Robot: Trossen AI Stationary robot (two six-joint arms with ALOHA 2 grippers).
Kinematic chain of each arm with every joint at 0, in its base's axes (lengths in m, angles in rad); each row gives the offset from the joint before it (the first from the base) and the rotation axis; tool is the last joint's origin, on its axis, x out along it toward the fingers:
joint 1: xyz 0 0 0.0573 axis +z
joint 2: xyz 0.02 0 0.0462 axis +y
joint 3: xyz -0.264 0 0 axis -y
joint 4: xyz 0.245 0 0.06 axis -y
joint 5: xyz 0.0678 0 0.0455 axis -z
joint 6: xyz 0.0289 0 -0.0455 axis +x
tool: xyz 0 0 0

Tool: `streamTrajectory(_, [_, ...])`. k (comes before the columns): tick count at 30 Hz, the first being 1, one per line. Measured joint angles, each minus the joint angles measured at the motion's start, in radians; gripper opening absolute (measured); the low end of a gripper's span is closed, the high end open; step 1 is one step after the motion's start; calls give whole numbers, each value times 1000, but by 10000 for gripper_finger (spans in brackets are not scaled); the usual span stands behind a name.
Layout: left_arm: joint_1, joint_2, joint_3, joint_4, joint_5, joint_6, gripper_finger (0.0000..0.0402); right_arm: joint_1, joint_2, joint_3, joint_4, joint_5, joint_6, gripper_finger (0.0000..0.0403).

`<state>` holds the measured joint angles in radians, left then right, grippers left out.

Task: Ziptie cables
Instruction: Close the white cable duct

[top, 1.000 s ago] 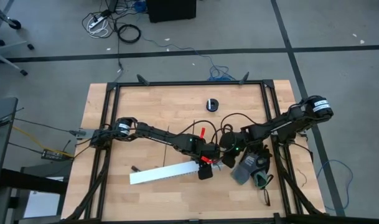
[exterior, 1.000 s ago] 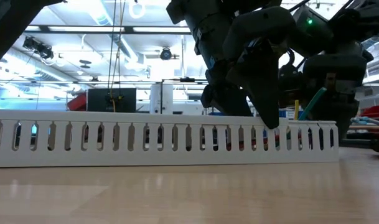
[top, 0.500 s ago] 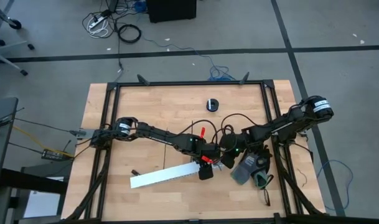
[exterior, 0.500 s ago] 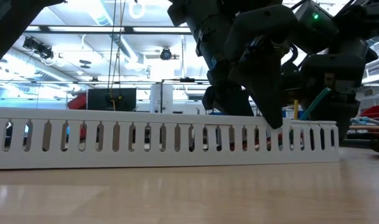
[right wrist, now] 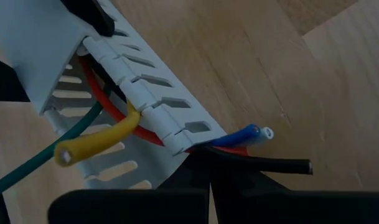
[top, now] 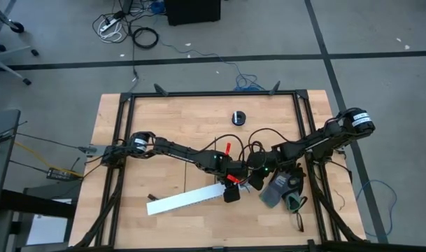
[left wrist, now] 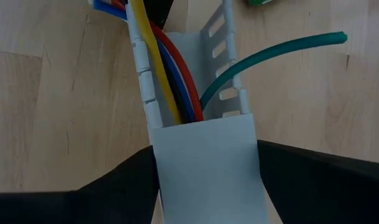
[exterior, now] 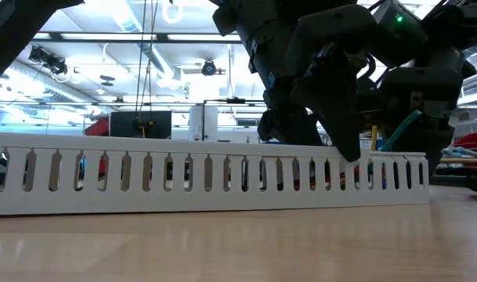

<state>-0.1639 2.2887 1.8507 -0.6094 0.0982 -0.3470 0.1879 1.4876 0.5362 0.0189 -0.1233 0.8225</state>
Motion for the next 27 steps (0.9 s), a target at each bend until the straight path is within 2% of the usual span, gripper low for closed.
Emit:
streamTrajectory(10, [1,2,2,4,-7,-14,232,3,-13,3,-33,-45,-5,0])
streamTrajectory(21, [0,5,6,18,-24,-23,232,22,-245,6,-201,-160,-30,0])
streamTrajectory(27, [0,4,6,10,-23,-23,232,22,-312,5,-59,-139,-104,0])
